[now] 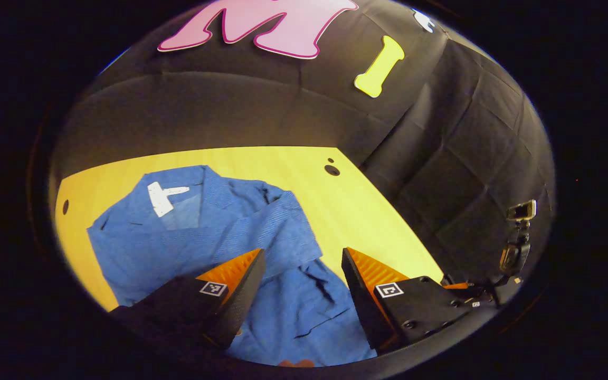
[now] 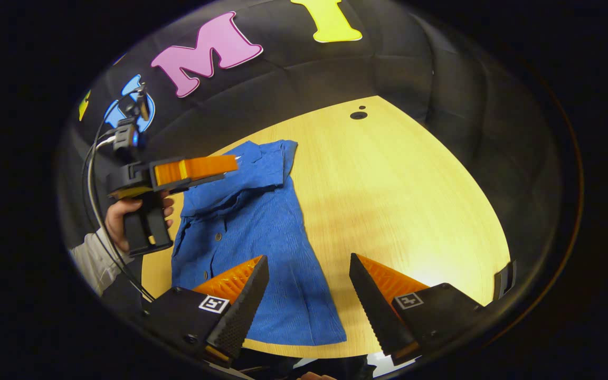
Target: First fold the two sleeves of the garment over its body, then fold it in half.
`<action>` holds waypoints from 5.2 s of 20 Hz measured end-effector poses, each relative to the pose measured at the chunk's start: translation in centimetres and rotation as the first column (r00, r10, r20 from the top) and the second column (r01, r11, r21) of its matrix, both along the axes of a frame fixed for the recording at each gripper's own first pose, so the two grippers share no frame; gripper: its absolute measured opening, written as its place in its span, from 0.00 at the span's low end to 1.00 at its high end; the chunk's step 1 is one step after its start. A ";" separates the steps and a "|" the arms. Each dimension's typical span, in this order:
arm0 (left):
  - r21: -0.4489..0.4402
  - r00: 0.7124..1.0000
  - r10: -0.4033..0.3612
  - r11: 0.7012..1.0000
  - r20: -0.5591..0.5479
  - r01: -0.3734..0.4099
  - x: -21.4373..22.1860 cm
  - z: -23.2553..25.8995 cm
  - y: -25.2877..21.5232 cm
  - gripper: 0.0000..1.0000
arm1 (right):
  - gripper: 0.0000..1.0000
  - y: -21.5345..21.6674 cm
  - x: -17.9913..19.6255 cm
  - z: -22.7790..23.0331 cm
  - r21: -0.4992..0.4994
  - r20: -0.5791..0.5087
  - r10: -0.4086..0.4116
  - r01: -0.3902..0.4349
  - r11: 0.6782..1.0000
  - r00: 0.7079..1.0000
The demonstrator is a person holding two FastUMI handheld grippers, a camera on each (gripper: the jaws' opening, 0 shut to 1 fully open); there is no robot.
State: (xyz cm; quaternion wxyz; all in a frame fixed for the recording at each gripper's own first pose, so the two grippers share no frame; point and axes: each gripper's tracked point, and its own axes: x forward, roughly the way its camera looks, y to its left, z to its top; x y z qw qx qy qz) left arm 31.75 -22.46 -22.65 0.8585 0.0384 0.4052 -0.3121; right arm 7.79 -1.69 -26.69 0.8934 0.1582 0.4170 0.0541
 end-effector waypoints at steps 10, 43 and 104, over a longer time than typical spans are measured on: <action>0.246 0.882 0.432 0.890 -0.187 -0.384 -19.3 -4.5 23.4 0.85 | 0.98 2.2 -6.0 -6.3 -0.103 -0.175 0.058 -0.077 0.992 0.983; 0.459 0.817 0.481 0.832 -0.318 -0.311 -27.6 -11.2 25.7 0.30 | 0.34 3.2 -10.8 -12.1 -0.250 -0.408 0.075 -0.190 0.949 0.910; 0.113 0.818 0.500 0.830 0.285 -0.546 20.1 12.8 20.9 0.84 | 0.98 11.4 37.7 12.5 -0.243 0.350 0.137 -0.051 0.969 0.927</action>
